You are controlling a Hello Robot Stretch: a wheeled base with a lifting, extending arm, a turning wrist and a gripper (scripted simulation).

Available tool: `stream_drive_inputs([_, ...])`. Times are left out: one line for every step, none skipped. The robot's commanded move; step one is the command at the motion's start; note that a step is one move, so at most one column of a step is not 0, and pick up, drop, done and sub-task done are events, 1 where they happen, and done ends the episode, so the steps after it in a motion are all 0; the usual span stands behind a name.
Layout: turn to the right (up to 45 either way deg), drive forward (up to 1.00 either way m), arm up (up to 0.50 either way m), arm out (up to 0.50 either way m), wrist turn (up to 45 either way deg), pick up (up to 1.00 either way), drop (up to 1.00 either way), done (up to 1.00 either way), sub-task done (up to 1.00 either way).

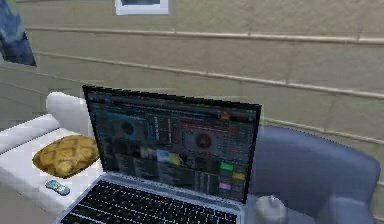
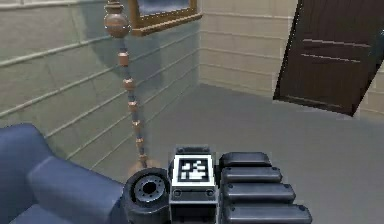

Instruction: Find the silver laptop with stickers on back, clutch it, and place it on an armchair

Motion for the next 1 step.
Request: stream_drive_inputs([45.0, 0.0, 0.0, 0.0, 0.0, 0.0, 0.0, 0.0, 0.0])
